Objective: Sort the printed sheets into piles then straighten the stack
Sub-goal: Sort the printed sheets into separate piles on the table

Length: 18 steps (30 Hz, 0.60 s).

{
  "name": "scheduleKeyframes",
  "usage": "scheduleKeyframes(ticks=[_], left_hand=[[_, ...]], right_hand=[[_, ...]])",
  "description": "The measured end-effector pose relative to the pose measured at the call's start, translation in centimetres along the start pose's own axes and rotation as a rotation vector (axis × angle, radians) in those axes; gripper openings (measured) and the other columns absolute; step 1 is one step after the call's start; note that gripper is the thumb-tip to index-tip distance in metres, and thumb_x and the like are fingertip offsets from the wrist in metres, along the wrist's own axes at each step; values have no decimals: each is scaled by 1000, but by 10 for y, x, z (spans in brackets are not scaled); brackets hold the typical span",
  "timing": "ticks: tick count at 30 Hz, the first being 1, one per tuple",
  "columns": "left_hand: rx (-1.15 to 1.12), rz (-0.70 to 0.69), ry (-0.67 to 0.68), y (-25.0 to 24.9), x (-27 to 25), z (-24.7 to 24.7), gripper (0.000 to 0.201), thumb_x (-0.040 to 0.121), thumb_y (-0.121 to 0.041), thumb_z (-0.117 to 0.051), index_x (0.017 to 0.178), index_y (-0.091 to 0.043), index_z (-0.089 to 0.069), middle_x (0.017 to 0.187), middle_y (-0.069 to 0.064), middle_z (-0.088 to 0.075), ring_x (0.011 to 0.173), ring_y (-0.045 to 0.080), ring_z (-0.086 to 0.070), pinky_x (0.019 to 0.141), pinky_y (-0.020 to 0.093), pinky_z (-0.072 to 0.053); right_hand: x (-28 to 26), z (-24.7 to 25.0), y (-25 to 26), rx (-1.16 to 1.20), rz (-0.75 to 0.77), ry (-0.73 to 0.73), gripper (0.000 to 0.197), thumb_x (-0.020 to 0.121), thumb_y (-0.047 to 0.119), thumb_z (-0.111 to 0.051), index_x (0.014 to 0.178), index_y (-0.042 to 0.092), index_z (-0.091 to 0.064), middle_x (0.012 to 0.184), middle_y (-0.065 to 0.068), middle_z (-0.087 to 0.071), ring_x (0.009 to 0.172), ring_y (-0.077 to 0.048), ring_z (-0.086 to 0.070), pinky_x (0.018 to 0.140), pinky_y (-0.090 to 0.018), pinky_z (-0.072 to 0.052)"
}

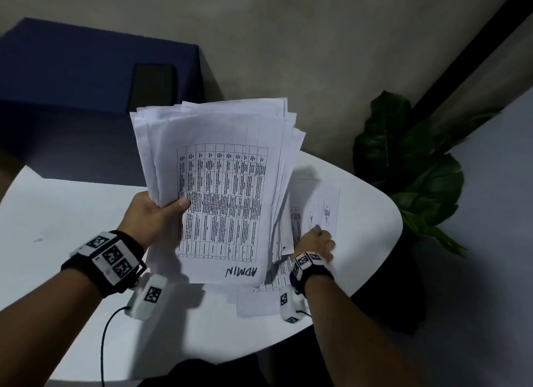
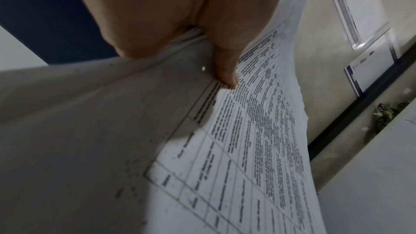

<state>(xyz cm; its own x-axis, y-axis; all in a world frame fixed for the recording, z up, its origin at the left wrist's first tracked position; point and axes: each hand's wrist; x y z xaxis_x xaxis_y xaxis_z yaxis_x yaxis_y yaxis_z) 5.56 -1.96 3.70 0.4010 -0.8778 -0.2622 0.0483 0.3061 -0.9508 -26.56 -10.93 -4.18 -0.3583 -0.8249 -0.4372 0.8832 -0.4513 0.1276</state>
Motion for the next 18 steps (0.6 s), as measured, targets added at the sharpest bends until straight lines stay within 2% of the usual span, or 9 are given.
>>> scheduleKeyframes(ticks=[3, 5, 7, 8, 10, 12, 13, 15, 18], left_hand=[[3, 8, -25, 0, -3, 8, 31, 80, -27, -82, 67, -5, -66, 63, 22, -65, 61, 36, -64, 63, 62, -57], [-6, 28, -29, 2, -3, 12, 36, 80, -26, -82, 69, 2, -63, 65, 28, -62, 59, 37, -63, 59, 64, -56], [-27, 40, -34, 4, -4, 15, 40, 81, -25, -81, 71, 8, -61, 65, 32, -60, 57, 37, -62, 56, 63, -55], [-26, 41, -40, 4, -4, 16, 39, 81, -25, -81, 70, 7, -62, 65, 31, -61, 57, 36, -61, 57, 61, -55], [-13, 44, -42, 4, -4, 16, 34, 81, -24, -81, 67, 1, -63, 63, 25, -61, 57, 33, -60, 59, 54, -56], [-7, 69, -40, 5, -5, 13, 32, 84, -18, -78, 66, 3, -60, 60, 23, -58, 53, 30, -58, 53, 42, -54], [-6, 95, -33, 7, -5, 10, 32, 85, -17, -77, 67, 3, -59, 58, 23, -57, 50, 29, -57, 51, 38, -53], [10, 175, -9, 15, -4, 5, 31, 85, -18, -77, 69, 3, -60, 55, 23, -57, 49, 28, -57, 52, 38, -52], [102, 312, 45, 32, 0, -8, 30, 84, -22, -77, 71, 0, -62, 54, 15, -59, 49, 24, -56, 55, 36, -52]], right_hand=[[4, -3, 7, 89, -27, 11, 91, 74, 18, -76, 144, 6, -19, 141, -19, -33, 127, -38, -40, 97, -47, -46], [7, -1, 7, 208, -42, 24, 94, 71, 25, -81, 142, 5, -23, 134, -20, -45, 120, -39, -52, 95, -45, -49], [5, 3, 6, 348, -58, 27, 85, 70, 25, -83, 135, 7, -32, 124, -19, -58, 112, -38, -60, 92, -43, -53], [3, 6, 5, 399, -67, 28, 78, 71, 25, -83, 131, 6, -37, 121, -19, -61, 109, -37, -62, 90, -42, -54], [-2, 14, 3, 468, -61, 22, 70, 77, 23, -80, 133, 4, -42, 127, -20, -60, 113, -37, -61, 93, -40, -52], [-9, 27, 0, 558, -21, 23, 69, 86, 23, -72, 143, 3, -37, 142, -18, -49, 127, -35, -52, 102, -38, -44], [-11, 36, -4, 603, 9, -2, 68, 88, 24, -69, 144, 4, -37, 145, -17, -46, 130, -34, -49, 106, -37, -41], [-13, 59, -10, 604, 97, -136, 60, 87, 28, -70, 138, 3, -49, 138, -19, -54, 125, -35, -54, 105, -41, -45], [-16, 111, -21, 565, 204, -370, 44, 82, 30, -72, 115, 2, -65, 110, -20, -68, 102, -38, -64, 88, -43, -53]])
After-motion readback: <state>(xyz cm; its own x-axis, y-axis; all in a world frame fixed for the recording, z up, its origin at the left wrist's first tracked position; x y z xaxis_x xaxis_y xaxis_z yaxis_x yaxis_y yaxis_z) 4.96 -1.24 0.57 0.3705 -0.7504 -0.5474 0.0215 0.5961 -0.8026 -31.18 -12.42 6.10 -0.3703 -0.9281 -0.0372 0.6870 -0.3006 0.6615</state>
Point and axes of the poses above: each hand's wrist, its own x-axis towards the middle knuckle, its own z-axis out of the back of the hand, y = z × x
